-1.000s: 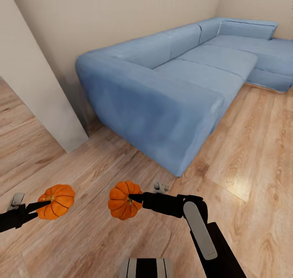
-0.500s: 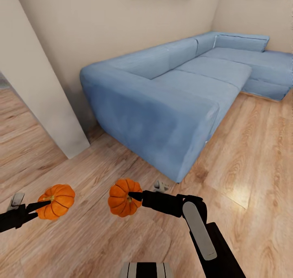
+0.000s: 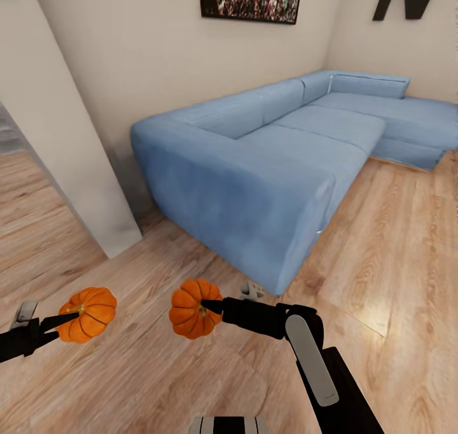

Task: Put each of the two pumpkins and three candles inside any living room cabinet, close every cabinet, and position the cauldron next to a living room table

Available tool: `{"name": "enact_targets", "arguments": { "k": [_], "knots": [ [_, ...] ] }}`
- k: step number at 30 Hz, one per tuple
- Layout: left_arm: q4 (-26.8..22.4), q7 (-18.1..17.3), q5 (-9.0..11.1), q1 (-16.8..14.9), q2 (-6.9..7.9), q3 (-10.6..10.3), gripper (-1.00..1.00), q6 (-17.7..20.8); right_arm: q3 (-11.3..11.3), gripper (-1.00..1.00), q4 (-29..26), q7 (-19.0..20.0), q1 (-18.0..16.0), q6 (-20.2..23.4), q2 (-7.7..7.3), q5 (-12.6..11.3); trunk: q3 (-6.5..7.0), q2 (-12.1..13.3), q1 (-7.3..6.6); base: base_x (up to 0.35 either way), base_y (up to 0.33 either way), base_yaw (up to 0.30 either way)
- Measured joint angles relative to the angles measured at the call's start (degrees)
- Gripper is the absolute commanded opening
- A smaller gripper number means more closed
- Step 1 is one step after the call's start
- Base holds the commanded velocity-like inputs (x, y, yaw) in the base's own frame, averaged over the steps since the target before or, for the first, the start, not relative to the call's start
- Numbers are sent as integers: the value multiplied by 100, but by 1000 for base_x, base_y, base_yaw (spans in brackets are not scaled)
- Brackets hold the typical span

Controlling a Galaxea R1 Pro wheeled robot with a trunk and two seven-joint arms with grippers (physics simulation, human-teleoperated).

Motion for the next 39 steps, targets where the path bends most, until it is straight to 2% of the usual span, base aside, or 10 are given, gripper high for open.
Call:
{"name": "enact_targets", "arguments": {
  "k": [5, 12, 33, 39],
  "knots": [
    [0, 3, -12, 0, -11, -18, -100, 0, 0, -100, 45, 0, 0, 2, 1, 2, 111, 7, -13, 0, 0, 0],
    [1, -5, -13, 1, -13, -25, -100, -7, -19, -100, 121, 0, 0, 9, 1, 15, 67, 7, -12, 0, 0, 0],
    [0, -7, -7, 0, -22, -28, -100, -5, 5, -100, 182, 0, 0, 7, 5, 0, 335, 35, -67, 0, 0, 0],
    [1, -6, -14, 1, -22, -29, -100, -16, 5, -100, 185, 0, 0, 7, 6, 8, 280, 35, -66, 0, 0, 0]
  ]
}}
